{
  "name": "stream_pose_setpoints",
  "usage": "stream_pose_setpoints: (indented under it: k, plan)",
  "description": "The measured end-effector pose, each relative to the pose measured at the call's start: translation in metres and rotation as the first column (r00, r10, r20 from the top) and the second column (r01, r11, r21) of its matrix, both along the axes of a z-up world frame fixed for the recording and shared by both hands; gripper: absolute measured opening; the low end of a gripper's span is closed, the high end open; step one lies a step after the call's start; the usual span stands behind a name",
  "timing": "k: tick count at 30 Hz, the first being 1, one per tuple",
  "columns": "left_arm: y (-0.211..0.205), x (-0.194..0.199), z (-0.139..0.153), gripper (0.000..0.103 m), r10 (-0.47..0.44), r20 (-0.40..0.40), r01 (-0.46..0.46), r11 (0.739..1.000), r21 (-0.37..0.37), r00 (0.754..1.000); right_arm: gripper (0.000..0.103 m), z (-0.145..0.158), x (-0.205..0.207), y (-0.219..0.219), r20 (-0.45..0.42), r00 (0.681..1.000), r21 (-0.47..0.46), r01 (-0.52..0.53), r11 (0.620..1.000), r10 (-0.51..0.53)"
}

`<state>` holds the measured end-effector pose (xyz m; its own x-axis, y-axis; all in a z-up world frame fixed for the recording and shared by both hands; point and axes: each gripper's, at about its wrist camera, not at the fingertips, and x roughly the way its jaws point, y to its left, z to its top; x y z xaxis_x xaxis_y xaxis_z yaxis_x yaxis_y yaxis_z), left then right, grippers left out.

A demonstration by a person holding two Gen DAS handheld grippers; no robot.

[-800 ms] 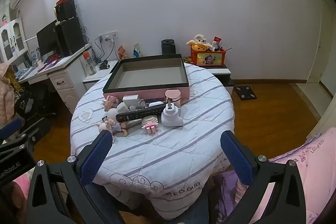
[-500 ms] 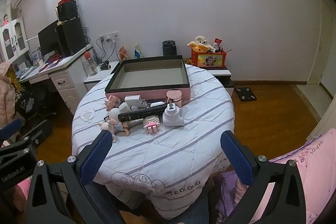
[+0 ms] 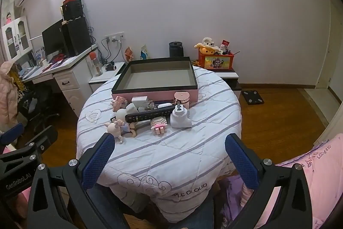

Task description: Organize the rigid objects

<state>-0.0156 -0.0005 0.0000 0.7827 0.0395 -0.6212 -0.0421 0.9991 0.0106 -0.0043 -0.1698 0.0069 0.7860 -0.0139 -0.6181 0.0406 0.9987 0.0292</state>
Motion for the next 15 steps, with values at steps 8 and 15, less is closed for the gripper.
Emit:
stream_pose_setpoints:
  k: [8,15]
  plan:
    - [0.0035,-0.0007,-0.0007,0.103,0.011,-0.002,-0.011,1.0,-0.007,1.0,0.103,0.0014,-0.0012,0.0019,0.0,1.0,-0.001,-0.004,1.0,0.004]
    - [0.0038,-0.0012,-0.0016,0.103,0.011,-0.002,-0.011,1.0,-0.009,1.0,0.103,0.0038,-0.0029,0.0038,0.0,1.0,-0.005,-0.011,1.0,0.011]
